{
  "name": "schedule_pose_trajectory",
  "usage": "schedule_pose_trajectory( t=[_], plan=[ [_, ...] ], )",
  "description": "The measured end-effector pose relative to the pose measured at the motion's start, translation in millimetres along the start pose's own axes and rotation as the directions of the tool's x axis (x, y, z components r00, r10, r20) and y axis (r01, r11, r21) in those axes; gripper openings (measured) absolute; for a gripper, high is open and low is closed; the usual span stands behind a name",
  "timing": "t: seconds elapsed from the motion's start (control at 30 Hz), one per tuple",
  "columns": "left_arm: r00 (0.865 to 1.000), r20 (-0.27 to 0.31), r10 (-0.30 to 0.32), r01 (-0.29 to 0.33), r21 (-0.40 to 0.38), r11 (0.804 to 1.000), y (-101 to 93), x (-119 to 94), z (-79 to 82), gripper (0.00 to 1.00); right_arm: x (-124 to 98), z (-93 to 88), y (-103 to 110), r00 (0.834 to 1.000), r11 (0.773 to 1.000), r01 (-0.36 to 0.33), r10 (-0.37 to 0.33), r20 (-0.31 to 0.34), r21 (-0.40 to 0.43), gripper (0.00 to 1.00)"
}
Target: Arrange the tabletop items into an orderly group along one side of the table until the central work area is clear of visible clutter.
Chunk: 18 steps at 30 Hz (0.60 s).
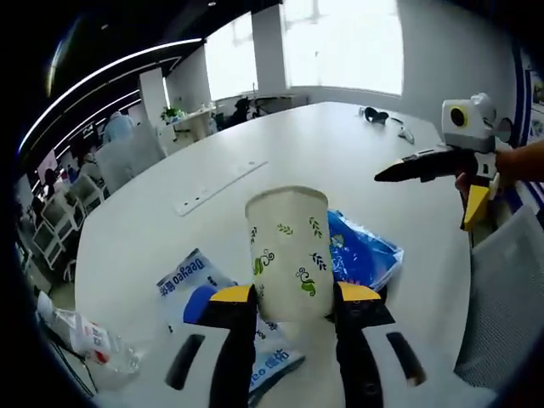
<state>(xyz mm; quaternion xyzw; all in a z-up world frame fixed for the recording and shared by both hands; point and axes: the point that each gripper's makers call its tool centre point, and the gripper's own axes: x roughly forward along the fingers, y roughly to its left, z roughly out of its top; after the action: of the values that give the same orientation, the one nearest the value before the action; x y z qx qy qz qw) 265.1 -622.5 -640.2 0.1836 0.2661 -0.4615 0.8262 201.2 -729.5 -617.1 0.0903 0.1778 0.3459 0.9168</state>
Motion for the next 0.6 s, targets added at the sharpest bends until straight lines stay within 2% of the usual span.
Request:
schedule_pose_trajectory(
  t=[0.17,0.3,0.37,0.5,0.6],
  plan=[
    [0.999,0.031,-0.019,0.019,0.018,1.000,-6.2,-4.6,3.0,0.35,1.2,1.6,6.1,1.000,1.000,-0.019,0.019,-0.001,-0.017,0.82],
    [0.995,0.074,-0.061,0.056,0.067,0.996,-18.2,-8.7,10.2,0.35,2.3,4.1,9.2,0.999,0.999,-0.032,0.032,0.007,-0.020,0.78],
    [0.996,0.074,-0.046,0.039,0.094,0.995,-18.3,-9.7,10.6,0.35,2.8,5.2,10.3,0.999,0.999,-0.036,0.036,0.008,-0.024,0.76],
    [0.991,0.109,-0.083,0.072,0.101,0.992,-26.4,-12.7,15.7,0.35,3.8,7.5,14.1,0.999,0.998,-0.050,0.050,0.009,-0.034,0.72],
    [0.990,0.108,-0.091,0.078,0.116,0.990,-29.9,-13.8,14.9,0.35,4.7,9.3,16.7,0.998,0.997,-0.060,0.061,0.008,-0.042,0.68]
  ],
)
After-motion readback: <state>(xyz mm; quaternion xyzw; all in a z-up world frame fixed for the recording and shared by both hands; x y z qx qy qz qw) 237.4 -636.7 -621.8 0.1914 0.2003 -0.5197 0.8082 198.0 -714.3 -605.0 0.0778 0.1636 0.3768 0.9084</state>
